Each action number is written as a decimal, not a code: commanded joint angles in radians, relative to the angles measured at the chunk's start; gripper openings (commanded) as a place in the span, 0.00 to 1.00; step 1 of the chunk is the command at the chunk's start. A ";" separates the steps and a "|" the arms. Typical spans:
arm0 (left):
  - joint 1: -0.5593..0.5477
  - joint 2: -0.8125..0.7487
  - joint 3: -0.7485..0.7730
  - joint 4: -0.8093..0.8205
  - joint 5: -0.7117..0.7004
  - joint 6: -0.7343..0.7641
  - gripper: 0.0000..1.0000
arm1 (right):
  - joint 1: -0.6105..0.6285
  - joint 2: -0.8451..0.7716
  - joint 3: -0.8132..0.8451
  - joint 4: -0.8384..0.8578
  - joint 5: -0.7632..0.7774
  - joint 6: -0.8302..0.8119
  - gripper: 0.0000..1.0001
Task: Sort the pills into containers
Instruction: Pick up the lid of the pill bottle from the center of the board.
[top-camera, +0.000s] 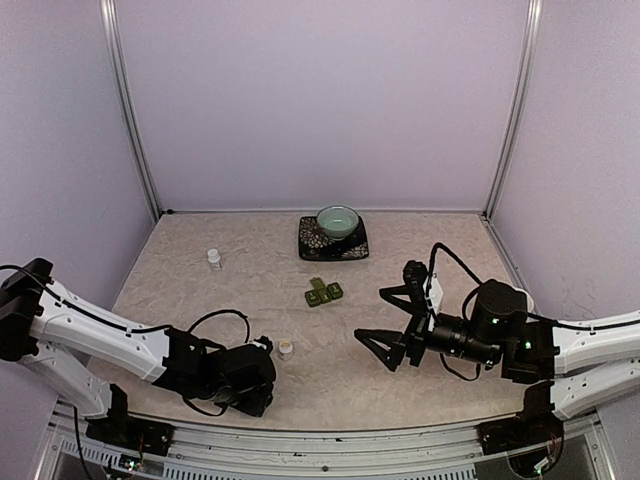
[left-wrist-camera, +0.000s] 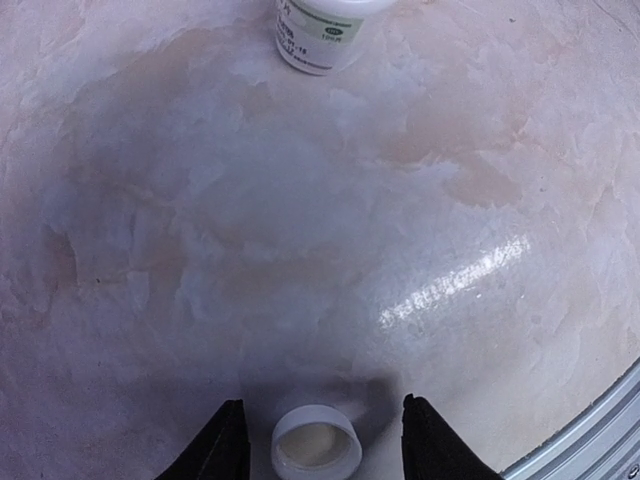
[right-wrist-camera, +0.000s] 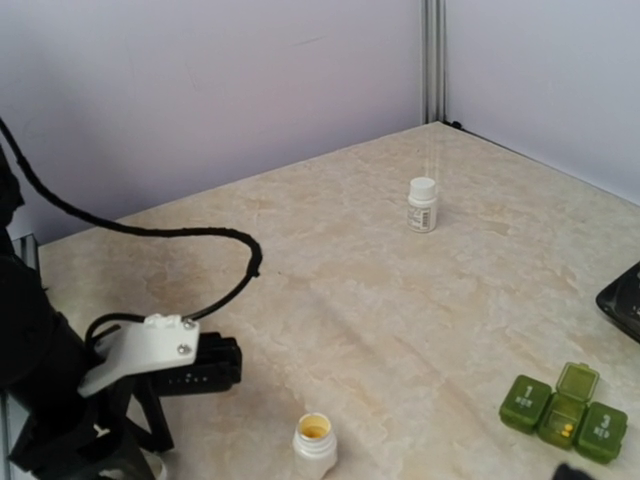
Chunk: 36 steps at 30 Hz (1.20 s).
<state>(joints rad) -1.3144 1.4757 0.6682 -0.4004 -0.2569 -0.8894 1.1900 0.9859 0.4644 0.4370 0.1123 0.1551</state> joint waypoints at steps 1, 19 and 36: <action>0.001 -0.003 -0.002 -0.008 0.026 -0.001 0.51 | 0.005 -0.003 0.012 -0.005 -0.006 0.006 1.00; -0.024 -0.020 0.016 -0.079 -0.018 -0.019 0.33 | 0.005 0.041 0.027 0.015 -0.023 -0.003 1.00; -0.027 -0.093 0.060 -0.074 -0.049 0.009 0.20 | 0.005 0.049 0.025 0.025 -0.053 0.004 1.00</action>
<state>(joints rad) -1.3357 1.4387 0.6949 -0.4675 -0.2783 -0.9005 1.1900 1.0248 0.4648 0.4385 0.0883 0.1543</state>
